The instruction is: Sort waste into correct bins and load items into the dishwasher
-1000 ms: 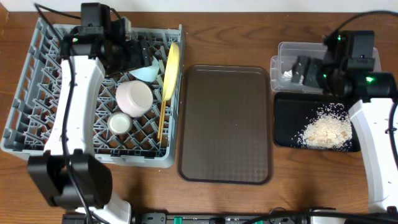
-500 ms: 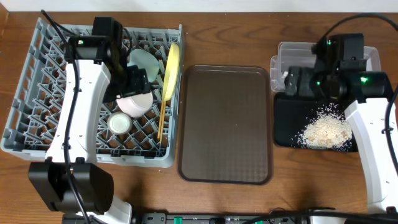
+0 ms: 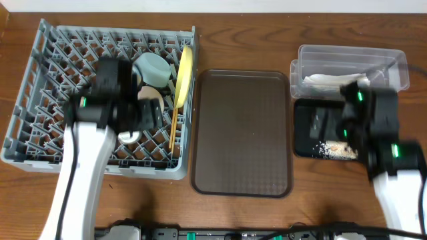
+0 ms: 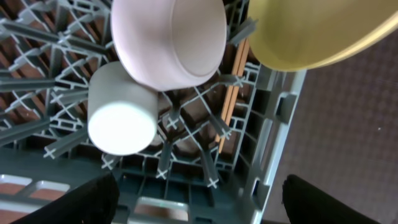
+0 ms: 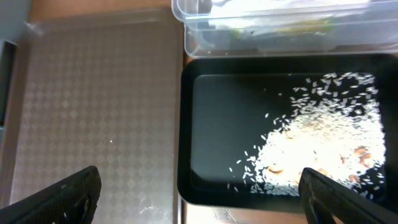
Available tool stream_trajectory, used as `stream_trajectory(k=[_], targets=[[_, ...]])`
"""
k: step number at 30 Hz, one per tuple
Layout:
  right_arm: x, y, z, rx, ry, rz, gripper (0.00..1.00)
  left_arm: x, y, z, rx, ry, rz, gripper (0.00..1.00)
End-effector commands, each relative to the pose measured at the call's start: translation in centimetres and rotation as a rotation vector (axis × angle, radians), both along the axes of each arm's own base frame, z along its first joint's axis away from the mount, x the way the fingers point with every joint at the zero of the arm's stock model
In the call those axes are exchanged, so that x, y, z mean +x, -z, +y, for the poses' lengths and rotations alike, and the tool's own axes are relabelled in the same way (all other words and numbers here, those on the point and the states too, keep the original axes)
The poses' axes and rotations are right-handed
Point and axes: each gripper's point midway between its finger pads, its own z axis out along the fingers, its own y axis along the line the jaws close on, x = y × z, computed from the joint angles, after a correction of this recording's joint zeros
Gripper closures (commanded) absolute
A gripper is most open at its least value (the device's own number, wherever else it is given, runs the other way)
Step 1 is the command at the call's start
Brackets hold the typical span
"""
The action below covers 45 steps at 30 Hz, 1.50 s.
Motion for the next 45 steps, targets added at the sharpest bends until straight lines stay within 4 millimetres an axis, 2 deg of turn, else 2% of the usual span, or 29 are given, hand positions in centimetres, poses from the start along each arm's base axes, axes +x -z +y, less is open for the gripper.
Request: stream_trajectory(k=[1,5,6,11,23,36,42,45], targets=[[-2.5,-0.9,-0.7,-0.026,0.03,-0.112,0.01,-2.1,-0.5,0.5,0.004,-0.011,-0.111,0.13],[-5.4,-2.2,-0.9,-0.021,0.035,-0.217,0.01,-3.6,-1.0,0.6,-0.008,-0.013,-0.244,0.12],[-5.9,-2.5,-1.0,-0.02,0.035,-0.235,0.01,-4.1,-1.0,0.6,-0.009,-0.013,-0.259,0.03],[-8.3,-2.9,-1.1,-0.018,0.035,-0.259,0.01,-6.2,-1.1,0.8,-0.011,-0.013,-0.285,0.03],[-11.8,0.4,-1.3,-0.031,0.032,-0.074,0.01,-6.1,-1.0,0.8,-0.011,-0.013,-0.281,0.03],[-12.1,0.1,-1.1,-0.016,0.027,-0.101,0.01,-6.0,-0.6,0.8,-0.01,-0.013,-0.265,0.02],[-9.6,-2.8,-0.9,-0.045,-0.016,-0.42,0.01,-6.0,-0.6,0.8,-0.01,-0.013,-0.265,0.02],[-8.6,-2.7,-0.9,-0.044,-0.014,-0.556,0.01,-6.0,-0.6,0.8,-0.01,-0.013,-0.265,0.02]])
